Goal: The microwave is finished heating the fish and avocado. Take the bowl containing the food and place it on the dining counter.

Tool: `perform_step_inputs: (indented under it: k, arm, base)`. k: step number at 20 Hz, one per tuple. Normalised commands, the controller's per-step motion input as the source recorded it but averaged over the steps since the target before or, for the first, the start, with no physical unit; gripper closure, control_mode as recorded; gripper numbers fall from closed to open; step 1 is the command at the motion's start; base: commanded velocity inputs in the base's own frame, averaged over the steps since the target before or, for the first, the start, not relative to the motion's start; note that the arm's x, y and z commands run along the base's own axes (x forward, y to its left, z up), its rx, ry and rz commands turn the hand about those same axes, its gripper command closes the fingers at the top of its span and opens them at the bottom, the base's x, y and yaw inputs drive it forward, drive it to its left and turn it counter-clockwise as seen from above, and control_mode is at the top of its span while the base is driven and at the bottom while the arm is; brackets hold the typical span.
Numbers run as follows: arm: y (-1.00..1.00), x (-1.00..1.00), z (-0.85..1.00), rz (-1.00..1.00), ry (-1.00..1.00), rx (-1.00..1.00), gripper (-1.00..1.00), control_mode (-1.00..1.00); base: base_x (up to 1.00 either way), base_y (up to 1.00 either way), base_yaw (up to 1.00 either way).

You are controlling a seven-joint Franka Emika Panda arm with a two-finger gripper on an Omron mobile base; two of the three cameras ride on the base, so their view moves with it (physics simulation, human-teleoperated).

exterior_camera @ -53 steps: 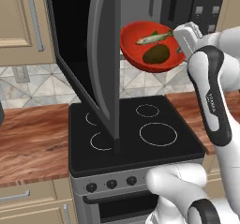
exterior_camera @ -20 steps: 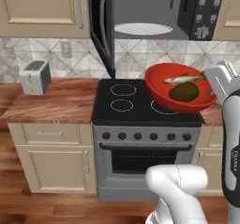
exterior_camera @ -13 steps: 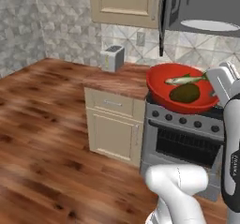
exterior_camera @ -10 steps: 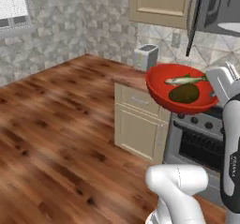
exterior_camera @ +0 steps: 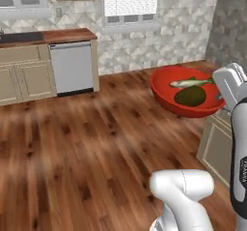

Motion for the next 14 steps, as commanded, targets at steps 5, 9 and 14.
perform_step_inputs:
  k: [5, 9, 14]
  arm:
    - [0.0, 0.0, 0.0, 0.0, 0.0, 0.0, 1.0, 1.0]
    - [0.0, 0.0, 0.0, 0.0, 0.0, 0.0, 1.0, 1.0]
    - [0.0, 0.0, 0.0, 0.0, 0.0, 0.0, 1.0, 1.0]
  base:
    - [0.85, 0.42, 0.68]
    - [0.7, 0.26, 0.75]
    - [0.69, 0.26, 0.76]
